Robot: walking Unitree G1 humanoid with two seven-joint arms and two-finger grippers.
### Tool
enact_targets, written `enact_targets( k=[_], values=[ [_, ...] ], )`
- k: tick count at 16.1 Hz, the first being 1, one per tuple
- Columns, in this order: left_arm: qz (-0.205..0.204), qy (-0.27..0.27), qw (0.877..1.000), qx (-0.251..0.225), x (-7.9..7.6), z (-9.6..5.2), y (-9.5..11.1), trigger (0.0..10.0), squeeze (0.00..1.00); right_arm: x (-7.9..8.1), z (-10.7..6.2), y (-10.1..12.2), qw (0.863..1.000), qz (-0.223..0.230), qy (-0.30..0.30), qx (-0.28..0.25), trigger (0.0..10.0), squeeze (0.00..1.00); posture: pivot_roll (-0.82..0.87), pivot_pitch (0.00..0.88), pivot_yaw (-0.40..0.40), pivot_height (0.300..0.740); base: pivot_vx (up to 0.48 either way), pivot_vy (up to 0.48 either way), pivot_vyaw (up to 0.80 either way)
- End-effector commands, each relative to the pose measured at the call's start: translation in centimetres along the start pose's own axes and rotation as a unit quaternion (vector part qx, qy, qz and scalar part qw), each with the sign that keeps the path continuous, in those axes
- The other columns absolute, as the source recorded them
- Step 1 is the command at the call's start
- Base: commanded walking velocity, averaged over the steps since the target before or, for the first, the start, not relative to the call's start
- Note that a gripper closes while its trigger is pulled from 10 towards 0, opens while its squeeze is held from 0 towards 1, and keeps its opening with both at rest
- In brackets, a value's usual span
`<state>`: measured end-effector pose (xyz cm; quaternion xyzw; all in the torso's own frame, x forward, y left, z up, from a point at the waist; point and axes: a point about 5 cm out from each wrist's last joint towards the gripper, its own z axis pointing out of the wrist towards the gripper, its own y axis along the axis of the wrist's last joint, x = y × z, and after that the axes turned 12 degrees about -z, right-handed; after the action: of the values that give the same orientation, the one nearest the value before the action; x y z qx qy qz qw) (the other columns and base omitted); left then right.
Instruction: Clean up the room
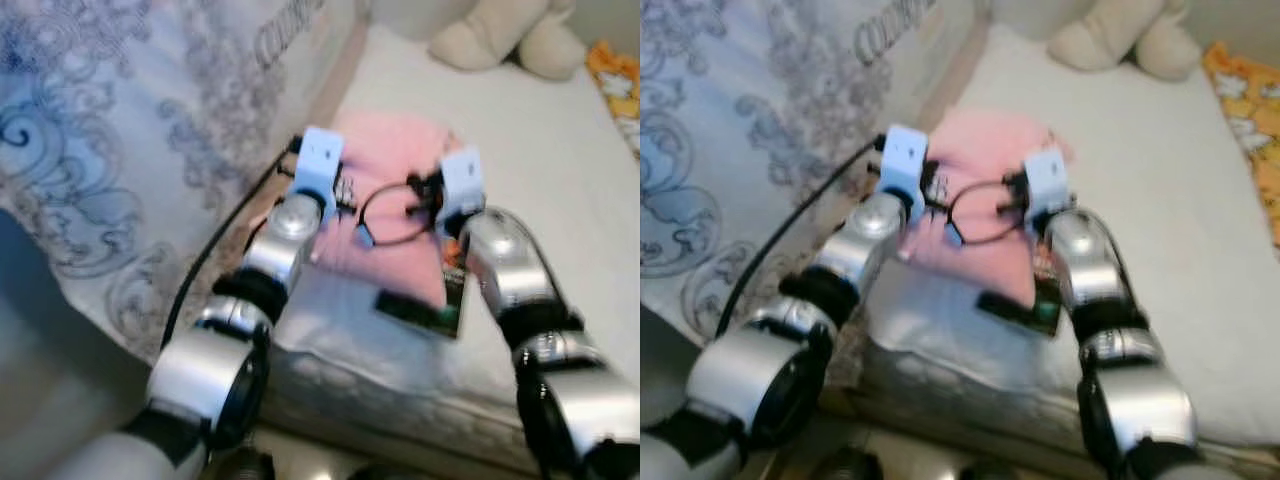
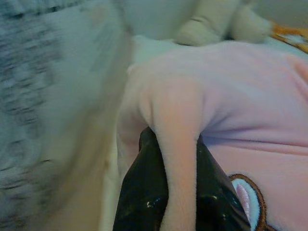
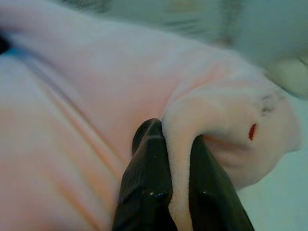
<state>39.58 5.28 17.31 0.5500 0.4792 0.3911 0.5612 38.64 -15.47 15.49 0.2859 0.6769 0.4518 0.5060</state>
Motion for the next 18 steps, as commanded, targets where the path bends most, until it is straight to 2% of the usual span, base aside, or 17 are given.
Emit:
enact_targets(
  k=[1, 3, 4, 5, 6, 18],
  values=[
    [-0.016, 0.078, 0.996, -0.030, 2.6, 0.1, 1.3, 10.0, 0.00, -0.1, -0.7, -2.5, 0.998, -0.028, 0.005, 0.053, 10.0, 0.00, -0.08, 0.128, -0.038, 0.722, 0.000, 0.000, 0.00],
    [-0.029, 0.098, 0.994, -0.025, 3.0, 0.2, 1.2, 10.0, 0.00, 0.3, -0.5, -2.8, 0.996, -0.047, 0.021, 0.072, 10.0, 0.00, -0.09, 0.151, -0.034, 0.722, 0.000, 0.000, 0.00],
    [-0.047, 0.118, 0.992, -0.019, 3.6, 0.2, 1.0, 10.0, 0.00, 0.9, -0.3, -3.1, 0.993, -0.076, 0.041, 0.084, 10.0, 0.00, -0.10, 0.166, -0.035, 0.722, 0.000, 0.000, 0.00],
    [-0.045, 0.143, 0.989, -0.015, 4.2, 0.0, 0.8, 10.0, 0.00, 1.5, -0.2, -3.3, 0.986, -0.115, 0.063, 0.100, 10.0, 0.00, -0.10, 0.179, -0.035, 0.722, 0.000, 0.000, 0.00],
    [-0.053, 0.150, 0.987, -0.011, 4.3, 0.0, 0.5, 10.0, 0.00, 1.4, 0.0, -3.2, 0.984, -0.128, 0.062, 0.107, 10.0, 0.00, -0.11, 0.185, -0.039, 0.722, 0.000, 0.000, 0.00],
    [-0.053, 0.150, 0.987, -0.011, 4.3, 0.0, 0.5, 10.0, 0.00, 1.4, 0.0, -3.2, 0.984, -0.128, 0.062, 0.107, 10.0, 0.00, -0.11, 0.185, -0.039, 0.722, 0.000, 0.000, 0.00]
  ],
)
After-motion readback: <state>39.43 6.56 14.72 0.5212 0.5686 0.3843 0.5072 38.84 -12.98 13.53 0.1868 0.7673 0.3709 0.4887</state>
